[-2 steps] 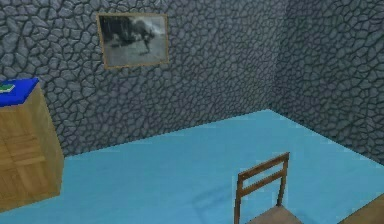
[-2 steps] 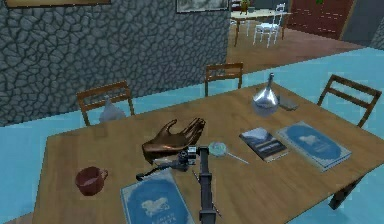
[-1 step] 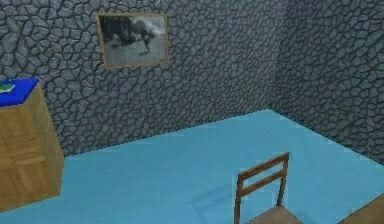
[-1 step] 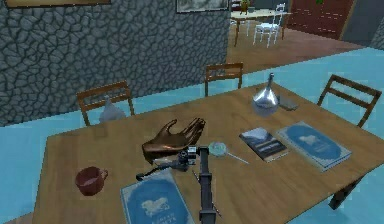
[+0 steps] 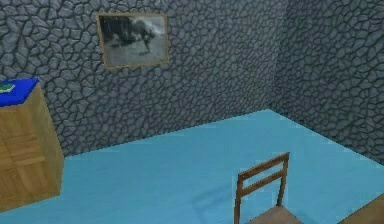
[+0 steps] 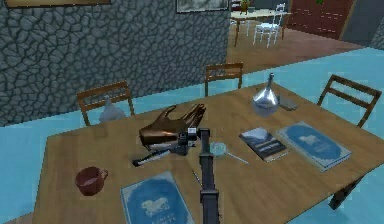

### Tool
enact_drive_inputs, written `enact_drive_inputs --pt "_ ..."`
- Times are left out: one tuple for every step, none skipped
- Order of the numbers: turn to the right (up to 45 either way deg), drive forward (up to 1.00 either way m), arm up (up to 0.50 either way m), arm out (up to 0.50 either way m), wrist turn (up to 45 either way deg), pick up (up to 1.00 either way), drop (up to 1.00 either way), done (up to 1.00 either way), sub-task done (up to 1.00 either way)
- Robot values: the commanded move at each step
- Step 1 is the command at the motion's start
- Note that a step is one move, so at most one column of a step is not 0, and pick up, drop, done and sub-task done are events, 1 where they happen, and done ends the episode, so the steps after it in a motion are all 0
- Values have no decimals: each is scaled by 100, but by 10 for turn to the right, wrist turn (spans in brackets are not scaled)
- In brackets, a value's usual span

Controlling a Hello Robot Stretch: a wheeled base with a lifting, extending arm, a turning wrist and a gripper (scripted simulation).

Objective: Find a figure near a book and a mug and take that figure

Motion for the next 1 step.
enact_drive_inputs --pt "0 0 0 0 0 0 0 100 0"
